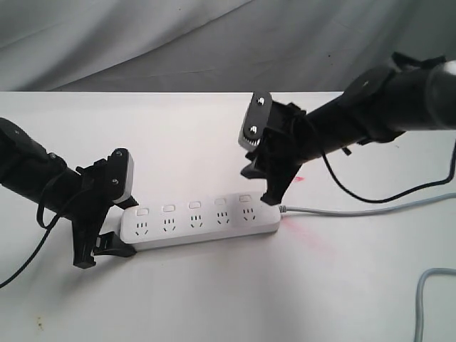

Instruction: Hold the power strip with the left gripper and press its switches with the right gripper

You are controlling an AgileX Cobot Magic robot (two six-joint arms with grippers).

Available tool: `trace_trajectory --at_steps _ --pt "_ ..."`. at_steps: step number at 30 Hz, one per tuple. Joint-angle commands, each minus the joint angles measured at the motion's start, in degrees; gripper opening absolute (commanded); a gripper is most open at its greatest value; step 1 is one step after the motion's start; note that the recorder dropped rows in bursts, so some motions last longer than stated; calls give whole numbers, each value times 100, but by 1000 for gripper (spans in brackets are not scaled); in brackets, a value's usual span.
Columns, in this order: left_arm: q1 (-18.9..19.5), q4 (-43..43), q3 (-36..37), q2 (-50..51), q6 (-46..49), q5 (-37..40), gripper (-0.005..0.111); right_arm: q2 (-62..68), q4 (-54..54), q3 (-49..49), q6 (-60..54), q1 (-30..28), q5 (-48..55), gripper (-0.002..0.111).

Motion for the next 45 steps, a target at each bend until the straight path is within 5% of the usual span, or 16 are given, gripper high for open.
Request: trace_trajectory --at_steps 1,6,12,18,23,34,38,43,45 --pt "-25 255 9 47 133 -170 54 -868 -365 16 597 -10 171 32" --pt "-25 255 9 47 133 -170 54 -1691 -1282 59 1715 -10 994 26" --pt "-25 255 9 47 133 -170 54 -2789 -1349 948 2321 -10 1684 0" --pt "-25 255 9 47 133 -170 54 -4222 -1300 2407 2558 -10 1378 0" --pt "-25 255 9 47 133 -170 54 -5545 -1300 3595 2634 -10 -225 0" --pt "-25 255 9 47 133 -159 54 -6680 -1300 3875 2658 -35 -540 0" --pt "-25 255 9 47 133 -160 54 -7654 -1300 3875 3017 -666 -479 0" --pt "-25 255 9 47 133 -170 54 -9436 -1276 3875 3833 -2401 399 0" --pt "-25 255 9 47 133 -170 54 -9826 -1412 3875 4279 -2506 399 0"
